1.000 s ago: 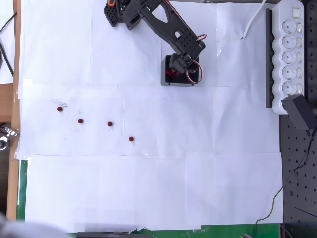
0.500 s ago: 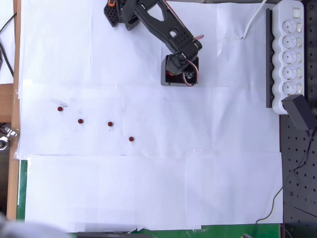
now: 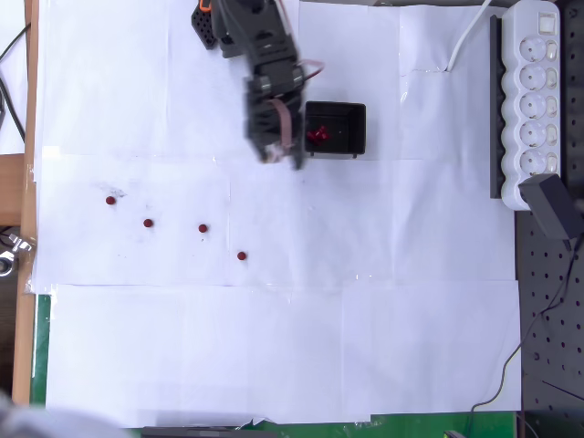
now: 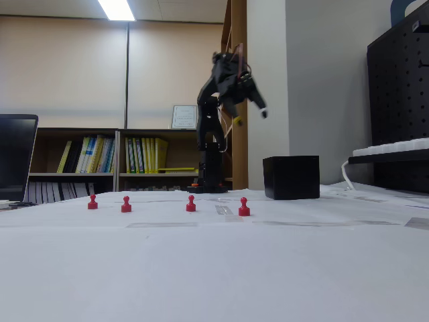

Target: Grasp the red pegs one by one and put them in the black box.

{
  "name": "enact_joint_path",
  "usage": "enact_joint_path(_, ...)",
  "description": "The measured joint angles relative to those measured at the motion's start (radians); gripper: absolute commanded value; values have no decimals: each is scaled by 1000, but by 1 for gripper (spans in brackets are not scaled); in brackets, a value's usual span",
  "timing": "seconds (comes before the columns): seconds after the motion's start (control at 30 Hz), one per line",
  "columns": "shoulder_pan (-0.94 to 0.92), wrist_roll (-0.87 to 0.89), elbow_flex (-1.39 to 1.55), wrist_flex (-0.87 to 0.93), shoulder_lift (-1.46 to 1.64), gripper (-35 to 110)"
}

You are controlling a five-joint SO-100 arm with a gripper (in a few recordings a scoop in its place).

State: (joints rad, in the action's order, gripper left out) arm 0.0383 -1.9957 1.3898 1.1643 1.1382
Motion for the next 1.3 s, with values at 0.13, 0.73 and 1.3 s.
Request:
enact_joint_path(0.13, -77, 67, -112, -121, -17, 20)
enact_joint_path(0.73, -83, 244, -388, -637, 179, 20)
enact_joint_path(1.3, -11, 308, -439, -1197, 512, 20)
